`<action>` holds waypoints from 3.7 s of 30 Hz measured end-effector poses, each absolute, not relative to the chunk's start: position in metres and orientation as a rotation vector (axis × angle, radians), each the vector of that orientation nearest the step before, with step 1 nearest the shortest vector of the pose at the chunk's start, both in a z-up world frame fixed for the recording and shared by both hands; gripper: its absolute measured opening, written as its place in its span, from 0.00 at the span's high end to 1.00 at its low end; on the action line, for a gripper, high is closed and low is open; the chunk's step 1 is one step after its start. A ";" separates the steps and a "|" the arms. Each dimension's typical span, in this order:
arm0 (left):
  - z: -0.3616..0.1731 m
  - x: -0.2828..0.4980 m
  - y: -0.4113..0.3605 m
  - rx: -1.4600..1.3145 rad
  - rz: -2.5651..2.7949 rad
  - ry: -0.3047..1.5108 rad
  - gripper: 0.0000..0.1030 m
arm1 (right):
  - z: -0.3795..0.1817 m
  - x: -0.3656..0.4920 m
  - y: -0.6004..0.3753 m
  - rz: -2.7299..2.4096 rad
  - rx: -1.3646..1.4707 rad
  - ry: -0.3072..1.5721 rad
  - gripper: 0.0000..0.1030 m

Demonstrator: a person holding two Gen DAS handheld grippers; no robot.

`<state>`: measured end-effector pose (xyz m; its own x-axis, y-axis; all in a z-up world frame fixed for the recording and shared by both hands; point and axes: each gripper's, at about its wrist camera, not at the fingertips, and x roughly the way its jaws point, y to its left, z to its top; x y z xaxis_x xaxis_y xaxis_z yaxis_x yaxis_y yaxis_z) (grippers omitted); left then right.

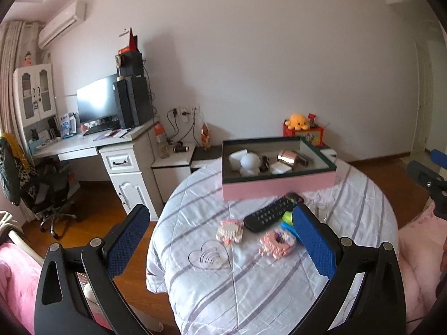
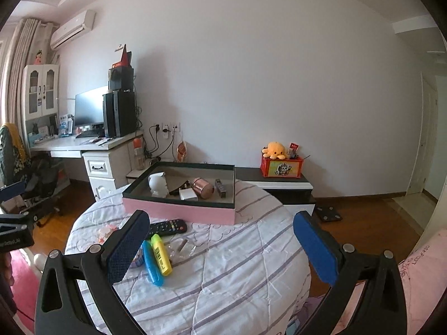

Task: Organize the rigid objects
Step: 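Open both tools to drop the clip and box, then withdraw, then grasp the pink block donut with the left tool while the right tool grasps the yellow highlighter, then carry the donut and yellow highlighter into the pink box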

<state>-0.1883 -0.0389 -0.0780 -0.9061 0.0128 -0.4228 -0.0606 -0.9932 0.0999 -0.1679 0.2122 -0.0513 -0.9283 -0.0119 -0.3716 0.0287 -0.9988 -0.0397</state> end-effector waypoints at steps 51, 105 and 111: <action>-0.200 -0.296 0.019 -1.213 2.730 0.150 0.00 | -0.187 -0.235 0.215 -2.629 1.235 0.152 0.88; -0.134 -0.243 -0.028 -0.888 2.889 0.141 0.38 | -0.117 -0.237 0.206 -2.697 0.900 -0.062 0.78; -0.089 -0.226 -0.025 -0.718 2.936 0.159 0.38 | -0.080 -0.220 0.201 -2.714 0.774 -0.017 0.78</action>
